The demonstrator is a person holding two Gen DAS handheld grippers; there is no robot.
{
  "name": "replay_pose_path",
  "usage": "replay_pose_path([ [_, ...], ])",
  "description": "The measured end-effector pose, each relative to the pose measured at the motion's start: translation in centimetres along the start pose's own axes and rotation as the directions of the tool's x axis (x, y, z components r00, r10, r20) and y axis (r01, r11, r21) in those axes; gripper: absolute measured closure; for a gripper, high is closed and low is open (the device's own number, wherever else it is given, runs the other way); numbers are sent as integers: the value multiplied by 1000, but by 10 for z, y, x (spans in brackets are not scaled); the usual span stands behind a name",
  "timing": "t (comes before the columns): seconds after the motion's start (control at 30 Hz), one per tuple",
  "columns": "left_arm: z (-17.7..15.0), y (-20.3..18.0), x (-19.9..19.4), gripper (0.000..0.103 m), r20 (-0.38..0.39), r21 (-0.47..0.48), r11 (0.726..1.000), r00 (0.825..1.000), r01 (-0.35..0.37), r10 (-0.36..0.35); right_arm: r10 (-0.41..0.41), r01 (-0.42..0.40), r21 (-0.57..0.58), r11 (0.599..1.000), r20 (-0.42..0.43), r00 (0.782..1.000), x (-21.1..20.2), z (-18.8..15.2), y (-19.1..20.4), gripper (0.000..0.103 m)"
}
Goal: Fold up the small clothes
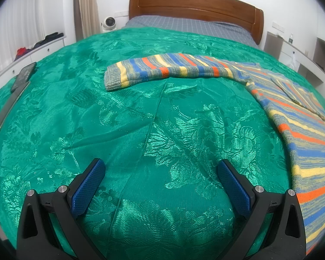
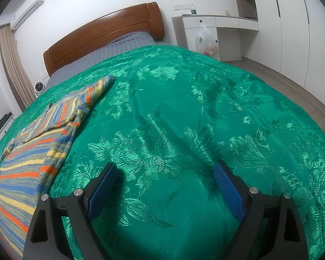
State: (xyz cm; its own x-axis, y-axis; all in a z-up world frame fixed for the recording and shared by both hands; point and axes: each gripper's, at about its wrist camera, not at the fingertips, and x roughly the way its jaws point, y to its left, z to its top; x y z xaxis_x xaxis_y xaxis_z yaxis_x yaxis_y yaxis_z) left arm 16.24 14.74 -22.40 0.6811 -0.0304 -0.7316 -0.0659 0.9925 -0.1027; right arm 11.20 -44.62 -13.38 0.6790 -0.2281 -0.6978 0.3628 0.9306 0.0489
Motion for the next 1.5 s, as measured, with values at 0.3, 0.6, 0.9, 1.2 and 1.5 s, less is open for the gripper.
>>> replay_pose_path([
  [0.3,0,-1,0,0,0,1,1000,1000,-1,1,-10,10,-10,1000,0,1000,0,-1,1,13],
  [0.6,-1,-1,0,0,4,3,1000,1000,-10,10,-3,3,-10,1000,4,1000,-1,-1,0,12],
  [0.9,-1,-2,0,0,4,3,1000,1000,-10,10,-4,4,-10,1000,4,1000,-1,-1,0,12],
  [1.2,-1,-2,0,0,2,4,1000,1000,-11,11,-7,7,-14,1000,3,1000,-1,-1,0,11],
  [1.5,54,38,-28,1,-46,-156,967,977,200,-209,-5,5,-15,1000,3,1000,-1,0,-1,11],
])
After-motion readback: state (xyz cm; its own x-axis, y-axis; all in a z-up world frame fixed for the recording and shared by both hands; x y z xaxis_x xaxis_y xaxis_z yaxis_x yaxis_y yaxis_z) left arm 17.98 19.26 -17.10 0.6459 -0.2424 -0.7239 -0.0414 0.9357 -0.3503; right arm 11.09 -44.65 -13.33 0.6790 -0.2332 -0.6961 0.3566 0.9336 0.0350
